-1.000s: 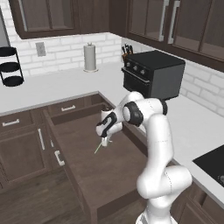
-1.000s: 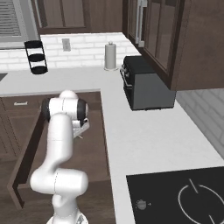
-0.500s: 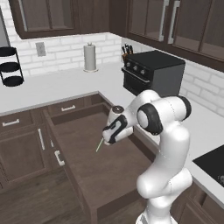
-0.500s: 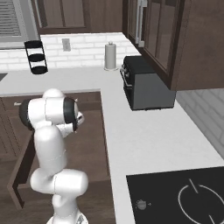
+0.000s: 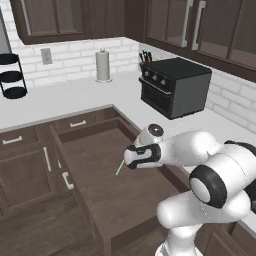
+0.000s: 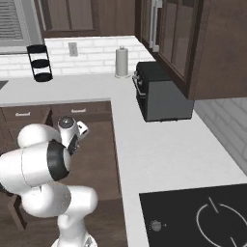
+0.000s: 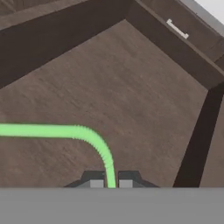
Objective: Take a straw from the drawer in front and place it inside the glass cup on the dining counter.
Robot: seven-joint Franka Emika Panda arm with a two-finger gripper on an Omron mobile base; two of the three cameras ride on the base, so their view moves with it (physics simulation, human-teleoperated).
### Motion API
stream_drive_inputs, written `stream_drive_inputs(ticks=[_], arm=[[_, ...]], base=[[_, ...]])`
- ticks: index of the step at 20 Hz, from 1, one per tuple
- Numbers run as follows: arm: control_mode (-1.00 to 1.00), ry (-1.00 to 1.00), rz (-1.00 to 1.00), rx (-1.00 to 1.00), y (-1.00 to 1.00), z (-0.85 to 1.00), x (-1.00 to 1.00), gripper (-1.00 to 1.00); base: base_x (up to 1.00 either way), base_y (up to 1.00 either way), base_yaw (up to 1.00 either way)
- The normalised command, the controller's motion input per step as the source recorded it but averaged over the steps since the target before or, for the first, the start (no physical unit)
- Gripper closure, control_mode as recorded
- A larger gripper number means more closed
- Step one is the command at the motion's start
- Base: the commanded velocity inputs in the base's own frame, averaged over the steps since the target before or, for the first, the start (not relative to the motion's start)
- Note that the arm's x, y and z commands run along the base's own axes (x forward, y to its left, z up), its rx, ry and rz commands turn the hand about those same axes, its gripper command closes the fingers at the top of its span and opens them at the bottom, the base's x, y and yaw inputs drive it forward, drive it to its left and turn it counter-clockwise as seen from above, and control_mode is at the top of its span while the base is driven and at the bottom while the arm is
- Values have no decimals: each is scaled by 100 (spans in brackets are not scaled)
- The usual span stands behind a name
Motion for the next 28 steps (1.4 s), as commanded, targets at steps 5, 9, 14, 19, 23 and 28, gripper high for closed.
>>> stream_drive_inputs(ticks=[5,9,14,19,23,28], arm=[[-100,0,-2,0,-5,100,-47,100],[-100,1,-5,0,0,100,-28,100],[-100,13,-11,0,-5,100,-28,100],[-100,23,-16,0,-10,100,-46,100],[-100,27,-17,0,-12,77,-54,100],[-100,25,-15,0,-28,62,-60,100]], base=[[0,0,0],[0,0,0],[0,0,0],[0,0,0],[0,0,0],[0,0,0]])
